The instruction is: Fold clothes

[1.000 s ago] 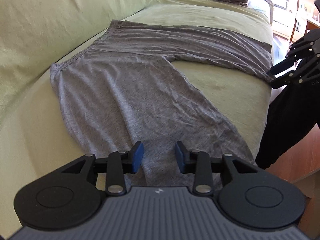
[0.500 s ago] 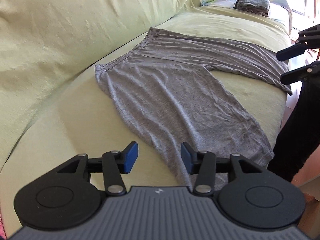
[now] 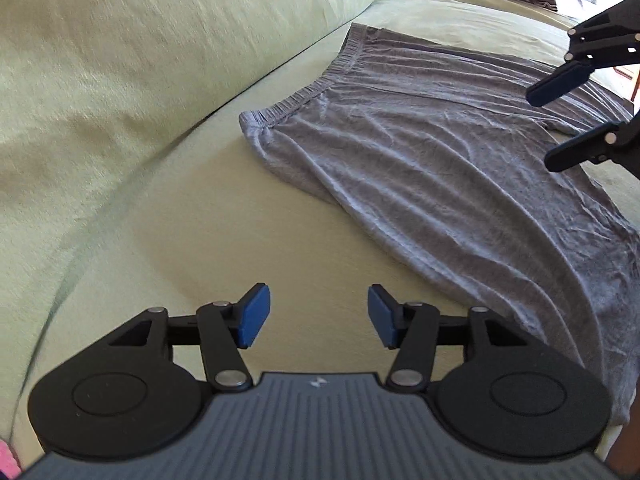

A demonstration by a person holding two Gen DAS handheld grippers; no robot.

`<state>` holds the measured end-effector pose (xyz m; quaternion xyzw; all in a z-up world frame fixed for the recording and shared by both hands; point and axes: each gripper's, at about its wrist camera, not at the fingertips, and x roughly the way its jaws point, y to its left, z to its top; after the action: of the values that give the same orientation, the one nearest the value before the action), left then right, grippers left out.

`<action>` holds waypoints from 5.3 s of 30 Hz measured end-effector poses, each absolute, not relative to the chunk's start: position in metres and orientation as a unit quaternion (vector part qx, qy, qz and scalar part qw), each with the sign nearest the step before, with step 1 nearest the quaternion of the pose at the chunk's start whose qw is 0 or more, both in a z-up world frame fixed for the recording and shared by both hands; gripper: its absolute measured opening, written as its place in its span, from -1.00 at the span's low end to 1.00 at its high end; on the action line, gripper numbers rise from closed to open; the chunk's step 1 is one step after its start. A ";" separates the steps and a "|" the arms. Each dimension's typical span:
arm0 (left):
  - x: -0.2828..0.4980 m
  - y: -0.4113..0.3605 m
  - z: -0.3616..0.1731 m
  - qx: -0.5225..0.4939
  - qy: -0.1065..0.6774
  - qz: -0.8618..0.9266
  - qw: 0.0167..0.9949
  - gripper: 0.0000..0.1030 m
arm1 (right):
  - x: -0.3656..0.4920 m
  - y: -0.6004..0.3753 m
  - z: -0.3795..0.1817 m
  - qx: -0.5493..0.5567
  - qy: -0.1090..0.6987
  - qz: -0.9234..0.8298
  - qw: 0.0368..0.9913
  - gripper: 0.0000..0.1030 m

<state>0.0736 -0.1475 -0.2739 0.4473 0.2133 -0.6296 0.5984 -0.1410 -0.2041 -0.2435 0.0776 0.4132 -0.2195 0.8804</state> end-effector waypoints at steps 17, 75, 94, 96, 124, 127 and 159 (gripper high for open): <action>0.116 -0.243 -0.288 0.623 -0.224 -0.675 0.325 0.85 | -0.140 -0.144 -0.224 0.311 0.405 -0.356 0.782 0.28; 0.144 -0.293 -0.364 0.589 -0.396 -0.699 0.088 -1.00 | -0.104 -0.029 -0.290 0.260 0.461 -0.490 0.693 -1.00; 0.032 -0.413 -0.270 0.634 -0.216 -0.726 0.156 -1.00 | -0.284 -0.205 -0.235 0.377 0.378 -0.489 0.690 -1.00; 0.019 -0.429 -0.271 0.636 -0.204 -0.727 0.160 -1.00 | -0.304 -0.221 -0.243 0.389 0.373 -0.489 0.686 -1.00; -0.057 -0.532 -0.330 0.705 -0.144 -0.672 0.174 -0.09 | -0.422 -0.342 -0.341 0.445 0.388 -0.486 0.645 -0.92; -0.054 -0.535 -0.324 0.701 -0.131 -0.674 0.194 -0.06 | -0.431 -0.343 -0.343 0.445 0.384 -0.495 0.640 -0.87; -0.122 -0.294 -0.285 0.449 0.183 -0.677 0.553 -0.03 | -0.433 -0.381 -0.357 0.310 0.459 -0.174 0.814 -0.51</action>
<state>-0.1223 -0.2943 -0.2848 0.4494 0.1831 -0.6769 0.5535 -0.4333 -0.3808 -0.3568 0.3103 0.4591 -0.1741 0.8140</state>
